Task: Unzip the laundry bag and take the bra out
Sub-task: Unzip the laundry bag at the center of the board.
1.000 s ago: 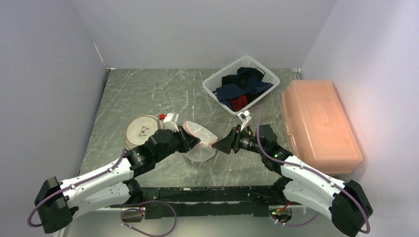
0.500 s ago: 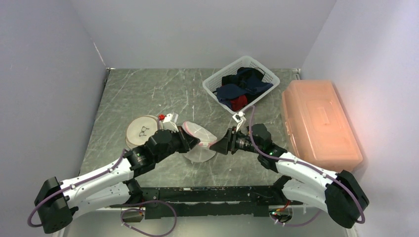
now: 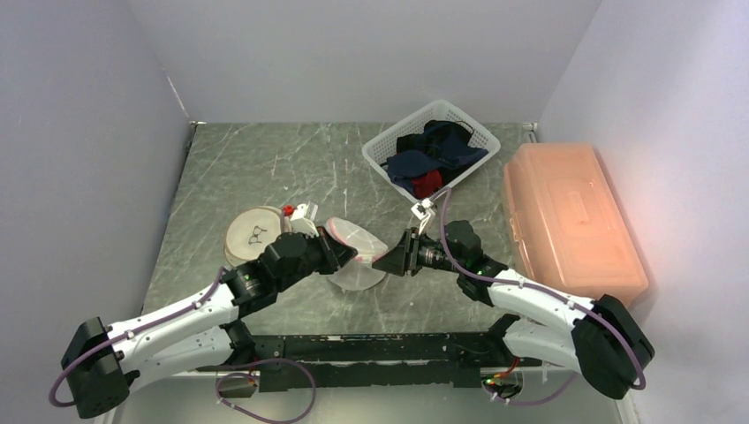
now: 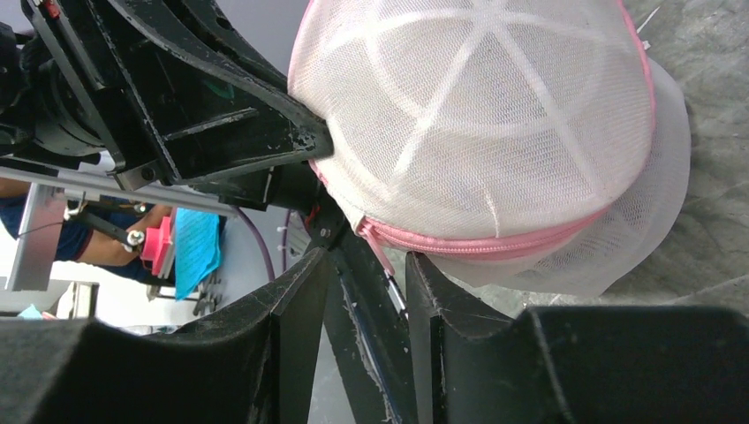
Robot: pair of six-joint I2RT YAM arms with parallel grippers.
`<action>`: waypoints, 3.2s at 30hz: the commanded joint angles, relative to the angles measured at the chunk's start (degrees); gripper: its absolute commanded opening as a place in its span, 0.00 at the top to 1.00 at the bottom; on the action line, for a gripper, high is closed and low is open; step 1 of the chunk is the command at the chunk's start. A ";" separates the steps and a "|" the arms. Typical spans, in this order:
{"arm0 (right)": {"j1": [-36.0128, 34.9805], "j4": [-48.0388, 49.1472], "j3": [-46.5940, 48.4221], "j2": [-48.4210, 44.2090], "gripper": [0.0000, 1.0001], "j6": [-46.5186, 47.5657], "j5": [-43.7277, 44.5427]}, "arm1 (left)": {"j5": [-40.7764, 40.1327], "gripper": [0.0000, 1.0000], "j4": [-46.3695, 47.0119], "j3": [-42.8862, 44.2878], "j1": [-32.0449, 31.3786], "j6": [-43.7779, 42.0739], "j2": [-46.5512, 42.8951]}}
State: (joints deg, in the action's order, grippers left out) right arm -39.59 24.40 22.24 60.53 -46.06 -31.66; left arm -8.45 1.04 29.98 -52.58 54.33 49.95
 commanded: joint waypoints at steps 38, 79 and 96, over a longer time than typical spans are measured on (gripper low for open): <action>-1.40 3.34 2.36 3.63 0.94 -0.84 -1.74 | 0.49 0.97 3.42 -2.27 0.22 2.28 -1.25; -10.71 -17.84 1.84 -16.28 1.00 8.44 37.89 | 3.89 0.97 -15.55 21.76 0.38 -20.44 7.62; -20.03 -18.29 2.10 -10.49 1.00 5.34 51.78 | -1.11 0.32 -21.61 5.51 3.62 1.21 -1.77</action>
State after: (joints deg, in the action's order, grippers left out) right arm -59.00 4.34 22.81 49.32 -40.29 17.67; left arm -6.11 -15.94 35.16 -49.10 47.51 53.82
